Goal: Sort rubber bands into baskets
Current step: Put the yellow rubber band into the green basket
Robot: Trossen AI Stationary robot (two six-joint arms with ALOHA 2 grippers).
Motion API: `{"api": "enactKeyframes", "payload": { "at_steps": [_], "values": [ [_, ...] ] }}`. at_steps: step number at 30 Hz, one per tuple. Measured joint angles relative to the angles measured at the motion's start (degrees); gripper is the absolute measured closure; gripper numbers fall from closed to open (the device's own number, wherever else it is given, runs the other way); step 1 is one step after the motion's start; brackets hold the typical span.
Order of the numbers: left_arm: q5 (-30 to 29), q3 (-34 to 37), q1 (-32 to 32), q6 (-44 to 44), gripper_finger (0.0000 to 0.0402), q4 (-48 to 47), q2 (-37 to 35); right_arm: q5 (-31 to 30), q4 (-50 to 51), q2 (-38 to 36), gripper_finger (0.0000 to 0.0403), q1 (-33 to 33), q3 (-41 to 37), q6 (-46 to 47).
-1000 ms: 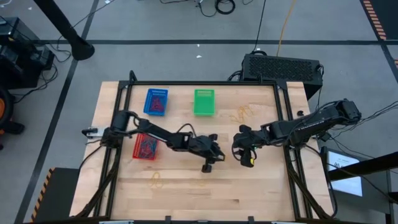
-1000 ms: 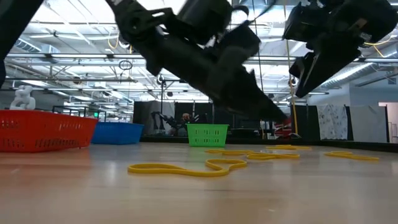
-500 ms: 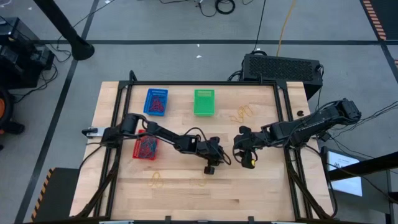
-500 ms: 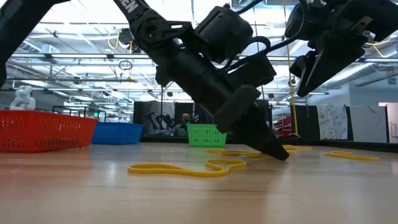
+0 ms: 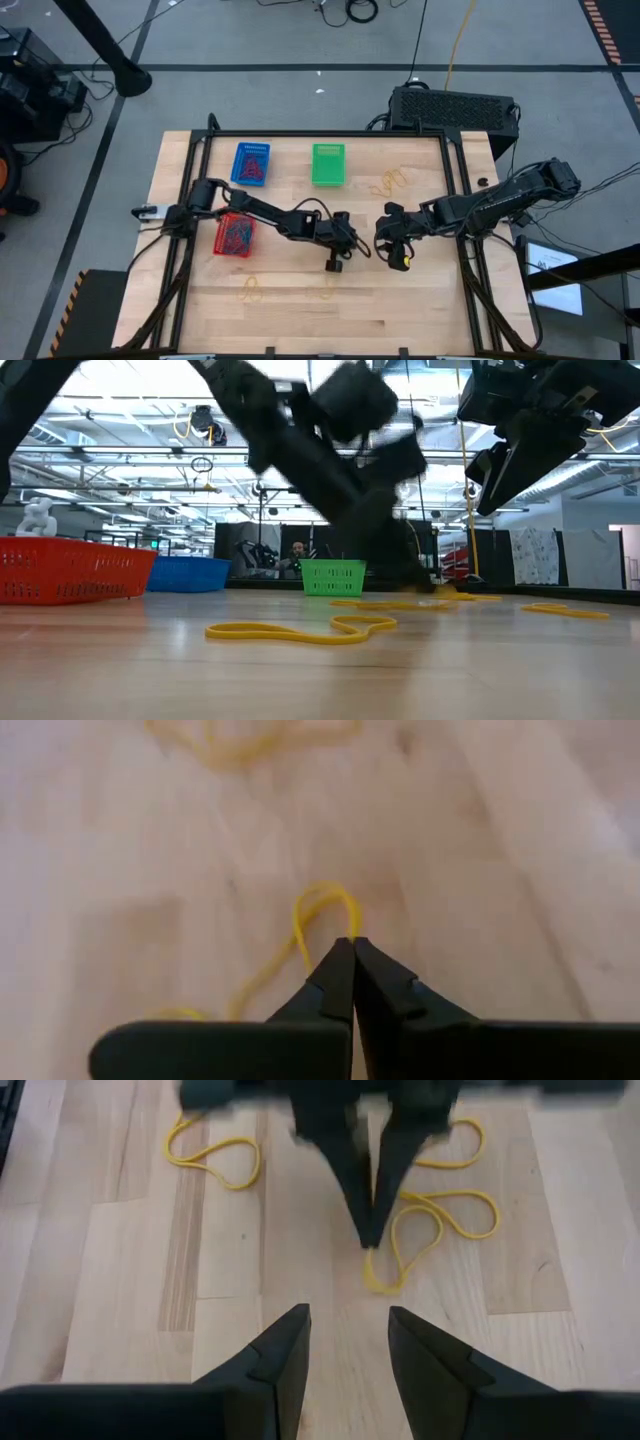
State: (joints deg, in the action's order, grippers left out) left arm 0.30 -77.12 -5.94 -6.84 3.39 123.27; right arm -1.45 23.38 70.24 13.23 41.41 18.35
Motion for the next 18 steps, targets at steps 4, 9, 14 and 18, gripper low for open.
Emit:
{"api": "enactKeyframes", "payload": {
  "at_steps": [4,9,14,18],
  "values": [
    [0.1,-0.2,-0.3,-4.0,0.0398,-2.7,-6.5,0.0,0.0,0.0,0.0273,0.0,0.0,0.0],
    [-2.0,-0.1,2.5,-8.2,0.0399,-10.3,-14.6,0.0,0.0,0.0,0.0273,0.0,0.0,0.0],
    [-3.8,-0.2,7.3,-9.1,0.0400,-15.6,-20.8,-0.1,-0.6,0.0,0.0273,0.0,0.0,-0.7],
    [-4.0,-0.1,12.1,-10.0,0.0400,-18.2,-22.7,-2.9,-1.6,0.0,0.0273,0.0,0.0,-3.0]
  ]
}}
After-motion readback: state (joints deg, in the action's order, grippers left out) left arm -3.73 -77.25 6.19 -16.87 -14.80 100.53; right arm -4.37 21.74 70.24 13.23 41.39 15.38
